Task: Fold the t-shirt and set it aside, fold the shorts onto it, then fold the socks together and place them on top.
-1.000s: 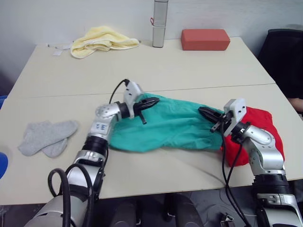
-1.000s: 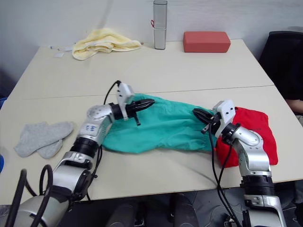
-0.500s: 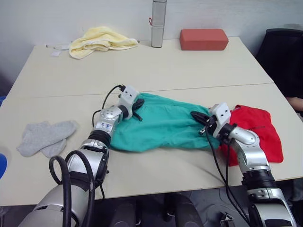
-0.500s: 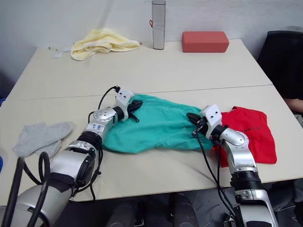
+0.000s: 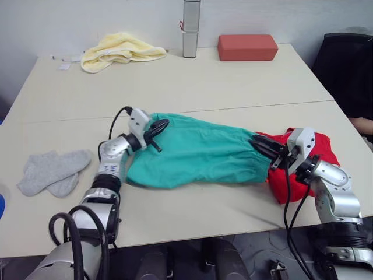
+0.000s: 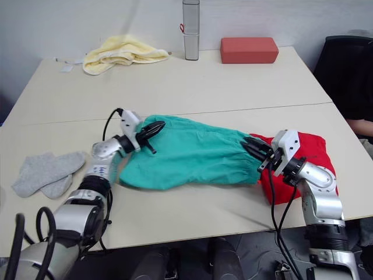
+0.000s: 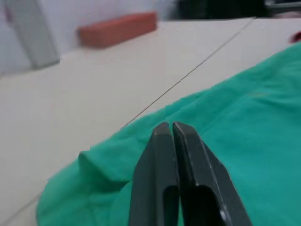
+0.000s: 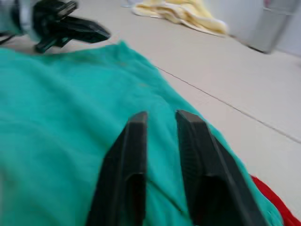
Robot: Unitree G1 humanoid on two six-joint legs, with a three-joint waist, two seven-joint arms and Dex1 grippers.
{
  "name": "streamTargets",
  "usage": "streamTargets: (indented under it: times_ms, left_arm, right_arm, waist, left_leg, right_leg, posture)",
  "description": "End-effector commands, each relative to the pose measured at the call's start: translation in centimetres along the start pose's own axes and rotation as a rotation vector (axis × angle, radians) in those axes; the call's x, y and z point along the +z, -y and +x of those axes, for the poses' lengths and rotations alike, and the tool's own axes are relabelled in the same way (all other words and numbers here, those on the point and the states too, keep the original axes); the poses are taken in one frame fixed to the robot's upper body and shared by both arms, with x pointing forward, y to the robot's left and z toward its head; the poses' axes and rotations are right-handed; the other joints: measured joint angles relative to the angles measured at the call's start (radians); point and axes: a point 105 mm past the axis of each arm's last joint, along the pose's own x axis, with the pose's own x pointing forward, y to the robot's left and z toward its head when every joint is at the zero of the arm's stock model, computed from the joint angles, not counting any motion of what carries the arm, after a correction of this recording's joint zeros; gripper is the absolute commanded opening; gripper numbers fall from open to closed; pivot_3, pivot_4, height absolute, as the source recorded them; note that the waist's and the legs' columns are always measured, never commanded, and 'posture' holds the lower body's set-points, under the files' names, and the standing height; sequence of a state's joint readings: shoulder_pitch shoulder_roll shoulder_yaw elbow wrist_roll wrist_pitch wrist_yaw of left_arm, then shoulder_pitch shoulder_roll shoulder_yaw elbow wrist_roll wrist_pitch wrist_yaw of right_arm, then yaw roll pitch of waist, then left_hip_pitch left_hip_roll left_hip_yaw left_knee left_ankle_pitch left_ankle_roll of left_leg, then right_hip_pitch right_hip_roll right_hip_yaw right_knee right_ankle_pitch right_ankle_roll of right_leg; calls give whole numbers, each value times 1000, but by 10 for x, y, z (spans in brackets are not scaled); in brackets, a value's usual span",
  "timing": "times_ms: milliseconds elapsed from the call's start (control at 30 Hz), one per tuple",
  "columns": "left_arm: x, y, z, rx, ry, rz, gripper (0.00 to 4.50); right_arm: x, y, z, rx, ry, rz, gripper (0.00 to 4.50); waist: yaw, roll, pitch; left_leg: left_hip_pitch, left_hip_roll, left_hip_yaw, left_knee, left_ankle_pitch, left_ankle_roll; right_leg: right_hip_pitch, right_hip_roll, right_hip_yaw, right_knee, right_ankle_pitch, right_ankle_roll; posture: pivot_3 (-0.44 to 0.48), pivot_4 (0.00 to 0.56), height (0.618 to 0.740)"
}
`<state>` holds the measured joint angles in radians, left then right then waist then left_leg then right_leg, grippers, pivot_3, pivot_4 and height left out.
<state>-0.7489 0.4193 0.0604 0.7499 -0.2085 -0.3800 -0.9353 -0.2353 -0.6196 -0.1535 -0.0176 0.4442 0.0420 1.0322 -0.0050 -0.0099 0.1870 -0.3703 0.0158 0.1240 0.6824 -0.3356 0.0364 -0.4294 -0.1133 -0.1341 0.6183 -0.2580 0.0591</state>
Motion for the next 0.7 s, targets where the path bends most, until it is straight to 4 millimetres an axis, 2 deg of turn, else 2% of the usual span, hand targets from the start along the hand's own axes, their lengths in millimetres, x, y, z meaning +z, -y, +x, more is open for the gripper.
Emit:
streamTargets:
  times_ms: [33,133,233,267,367,567,700]
  left_arm:
    - [28,23,-32,-201,53,121,1525]
    - [34,54,-64,-366,19,144,2413]
    - [18,80,-92,-495,-117,157,3351]
    - [11,86,-97,-517,-165,186,3696]
    - [-3,87,-97,-475,-246,254,4479]
    - [-22,75,-75,-348,-330,326,4479]
    - [-40,72,-74,-363,-436,314,4479]
  right_arm:
    - [18,-28,-4,133,43,-65,2289]
    - [27,-47,-15,205,86,-92,3257]
    - [24,-58,-30,223,92,-70,4306]
    - [23,-60,-34,228,88,-62,4500]
    - [20,-60,-42,204,70,-51,4500]
    - [19,-58,-45,179,58,-53,4500]
    - [21,-54,-41,167,64,-57,4500]
  waist:
    - [1,0,0]
    - [2,0,0]
    - [11,0,0]
    - [16,1,0]
    - [30,1,0]
    - [31,1,0]
    - [30,1,0]
  left_leg:
    - [0,0,0,0,0,0]
    - [1,0,0,0,0,0]
    - [1,0,-3,0,-1,1]
    - [1,0,-3,0,-1,1]
    - [2,-1,-3,0,-3,2]
    - [1,-1,-3,0,-4,2]
    - [2,0,-2,0,-4,2]
  right_leg:
    - [0,0,0,0,0,0]
    - [1,-1,1,0,0,0]
    - [3,-2,0,-2,0,0]
    - [3,-2,0,-5,0,0]
    - [3,-3,0,-6,0,0]
    - [3,-3,0,-6,1,0]
    - [3,-3,0,-6,1,0]
  posture:
    - [0,150,740]
    - [0,150,740]
    - [0,150,740]
    - [0,150,740]
    - [0,150,740]
    - [0,150,740]
    - [0,150,740]
